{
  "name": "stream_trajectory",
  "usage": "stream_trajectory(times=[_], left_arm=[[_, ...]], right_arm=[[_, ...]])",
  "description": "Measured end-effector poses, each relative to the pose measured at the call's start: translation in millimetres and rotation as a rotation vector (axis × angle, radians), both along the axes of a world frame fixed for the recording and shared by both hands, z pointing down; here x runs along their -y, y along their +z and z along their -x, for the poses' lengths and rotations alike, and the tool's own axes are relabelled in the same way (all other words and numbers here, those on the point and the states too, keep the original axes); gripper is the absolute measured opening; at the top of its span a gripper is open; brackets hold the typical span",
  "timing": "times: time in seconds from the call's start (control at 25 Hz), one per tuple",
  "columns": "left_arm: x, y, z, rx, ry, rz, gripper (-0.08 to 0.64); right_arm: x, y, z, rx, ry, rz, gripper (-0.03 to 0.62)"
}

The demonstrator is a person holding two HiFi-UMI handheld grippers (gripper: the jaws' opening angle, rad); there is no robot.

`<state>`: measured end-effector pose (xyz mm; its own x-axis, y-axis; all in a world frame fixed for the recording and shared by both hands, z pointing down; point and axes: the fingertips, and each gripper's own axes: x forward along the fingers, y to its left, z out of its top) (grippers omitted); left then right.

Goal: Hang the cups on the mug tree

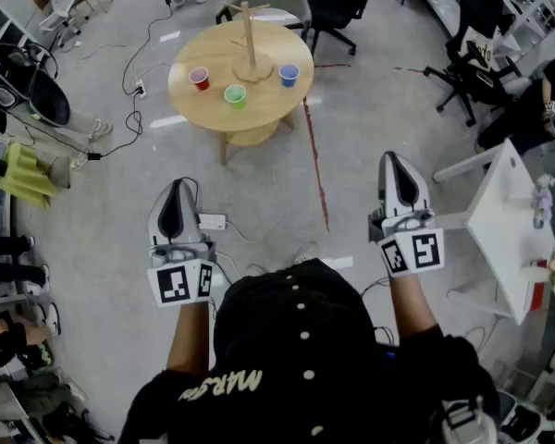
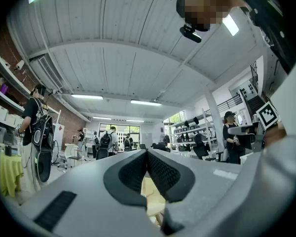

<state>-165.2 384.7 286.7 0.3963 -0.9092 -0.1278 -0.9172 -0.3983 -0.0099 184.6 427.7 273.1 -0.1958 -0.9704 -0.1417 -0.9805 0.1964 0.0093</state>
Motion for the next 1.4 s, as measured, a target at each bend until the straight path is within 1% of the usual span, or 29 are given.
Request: stream_trajectory(times=[0.2, 0.32, 0.4, 0.6, 0.64, 0.68, 0.72, 0.76, 0.84, 1.0, 1.12, 1.24, 1.4], left_arm=[[0.3, 5.4, -3.6, 0.002, -0.003, 0.008, -0.006], [1.0, 4.9, -5.2, 0.0, -0.002, 0.008, -0.006], [0.9, 5.2, -6.5, 0.001, -0.004, 0.005, -0.006], [3.0, 8.5, -16.7, 0.004, -0.009, 0.002, -0.006], [4.6, 9.2, -19.3, 0.006, -0.013, 0.002, -0.006], [6.5, 9.9, -22.2, 0.009, -0.018, 0.004, -0.006], [8.6, 10.6, -25.3, 0.012, -0.025, 0.006, -0.006], [10.9, 11.6, -28.7, 0.015, -0.033, 0.01, -0.006], [14.5, 14.2, -36.4, 0.021, -0.052, 0.022, -0.006], [12.1, 16.5, -58.7, 0.026, -0.094, 0.025, -0.006], [11.5, 17.7, -72.2, 0.028, -0.106, 0.024, -0.006], [18.9, 21.8, -73.1, 0.041, -0.112, 0.03, -0.006], [41.8, 24.9, -68.8, 0.035, -0.113, 0.036, -0.006]], right_arm=[[1.8, 2.0, -1.4, -0.003, -0.003, -0.002, -0.002], [2.7, 3.1, -2.5, 0.027, -0.002, -0.005, -0.002], [1.5, 4.9, -1.8, 0.047, -0.016, -0.016, -0.001], [2.8, 13.3, -3.2, 0.034, -0.057, -0.025, 0.002], [5.2, 13.4, -4.4, 0.04, -0.075, -0.033, 0.025], [8.7, 13.3, -5.8, 0.049, -0.098, -0.04, 0.108], [13.1, 13.0, -8.2, 0.059, -0.117, -0.046, 0.271], [17.7, 12.5, -12.2, 0.07, -0.127, -0.053, 0.363], [25.5, 12.6, -22.3, 0.082, -0.133, -0.063, 0.37], [35.2, 25.6, -42.3, 0.074, -0.181, -0.042, 0.354], [45.1, 33.8, -52.5, 0.075, -0.205, -0.026, 0.351], [58.8, 39.6, -53.2, 0.081, -0.215, -0.019, 0.354], [82.4, 41.5, -48.5, 0.077, -0.215, -0.015, 0.36]])
